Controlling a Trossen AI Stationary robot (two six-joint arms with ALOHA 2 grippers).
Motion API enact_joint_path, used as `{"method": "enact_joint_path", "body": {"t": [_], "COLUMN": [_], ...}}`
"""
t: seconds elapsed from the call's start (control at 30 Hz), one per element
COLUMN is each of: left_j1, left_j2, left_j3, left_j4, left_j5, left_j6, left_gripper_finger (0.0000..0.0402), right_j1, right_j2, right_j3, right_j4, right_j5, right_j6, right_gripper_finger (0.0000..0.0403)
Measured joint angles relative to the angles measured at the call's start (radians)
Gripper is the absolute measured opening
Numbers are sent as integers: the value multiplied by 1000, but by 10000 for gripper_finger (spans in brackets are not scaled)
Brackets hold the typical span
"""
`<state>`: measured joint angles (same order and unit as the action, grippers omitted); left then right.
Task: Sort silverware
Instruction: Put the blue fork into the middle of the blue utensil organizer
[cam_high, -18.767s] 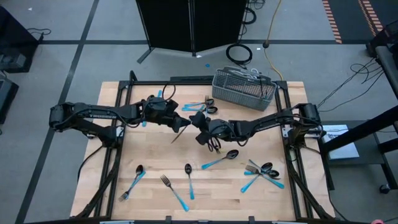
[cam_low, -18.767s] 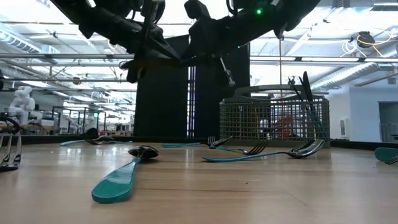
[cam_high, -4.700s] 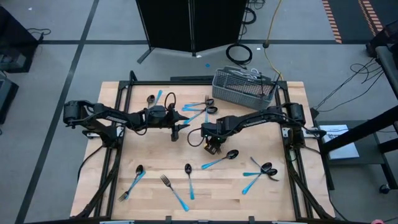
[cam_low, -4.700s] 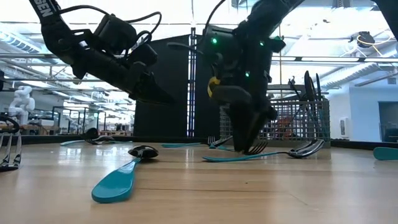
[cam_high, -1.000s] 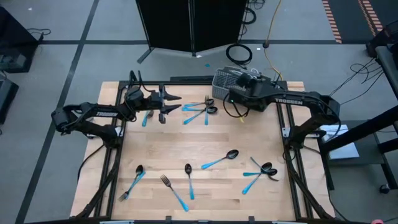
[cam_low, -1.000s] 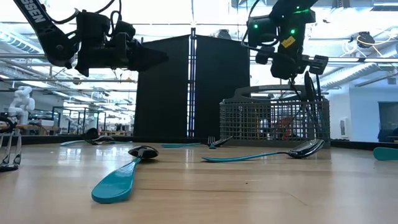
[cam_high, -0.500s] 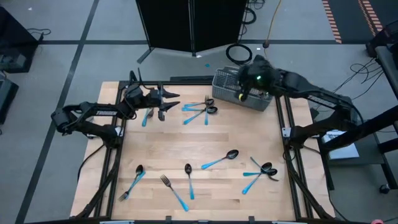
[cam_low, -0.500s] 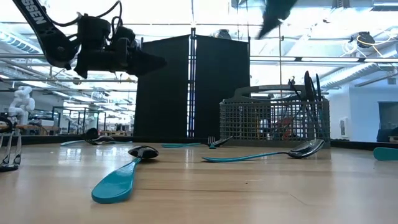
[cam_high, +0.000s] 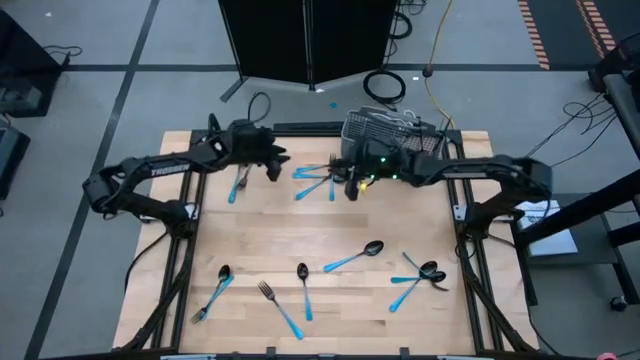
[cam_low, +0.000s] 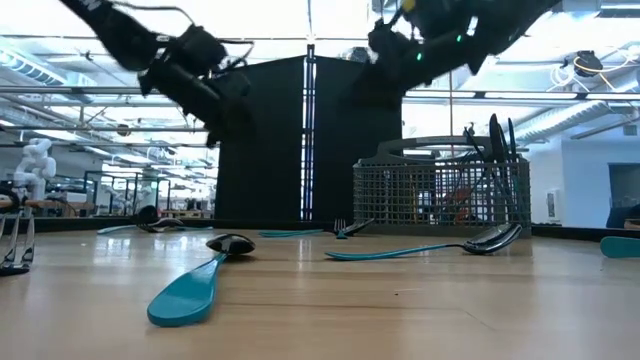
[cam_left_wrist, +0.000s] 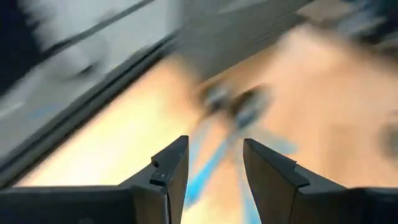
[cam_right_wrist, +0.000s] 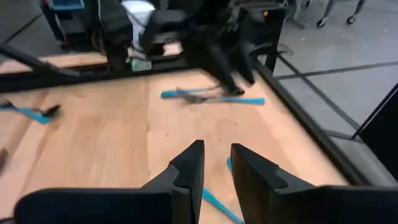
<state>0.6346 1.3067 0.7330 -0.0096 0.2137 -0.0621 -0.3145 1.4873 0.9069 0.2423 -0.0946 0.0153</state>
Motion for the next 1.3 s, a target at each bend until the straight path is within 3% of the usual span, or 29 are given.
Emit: {"method": "enact_joint_path", "body": {"t": [0.1, 0.17, 0.33, 0.6, 0.9, 1.1, 1.3], "left_j1": [-30, -35, 11, 128, 146, 158, 197], "left_j2": [0, 0, 18, 150, 286, 296, 308], "left_j3": [90, 119, 122, 122, 121, 121, 121], "left_j4": [-258, -341, -448, -611, -627, -626, -616], "left_j5": [-294, -394, -344, -310, -302, -338, -306], "left_j6": [20, 18, -18, -63, -55, -53, -41], "left_gripper_finger": [148, 148, 148, 148, 148, 148, 148], "right_j1": [0, 0, 0, 2, 5, 8, 17], "right_j2": [52, 80, 147, 159, 155, 155, 154], "right_j3": [-3, -3, -3, -3, -3, -3, -3], "right_j4": [40, 41, 43, 40, 37, 32, -6], "right_j5": [-1, -6, -11, -16, -97, -96, -96], "right_j6": [-3, -25, -52, -51, -30, 8, -46], "right_gripper_finger": [73, 73, 73, 73, 73, 73, 73]}}
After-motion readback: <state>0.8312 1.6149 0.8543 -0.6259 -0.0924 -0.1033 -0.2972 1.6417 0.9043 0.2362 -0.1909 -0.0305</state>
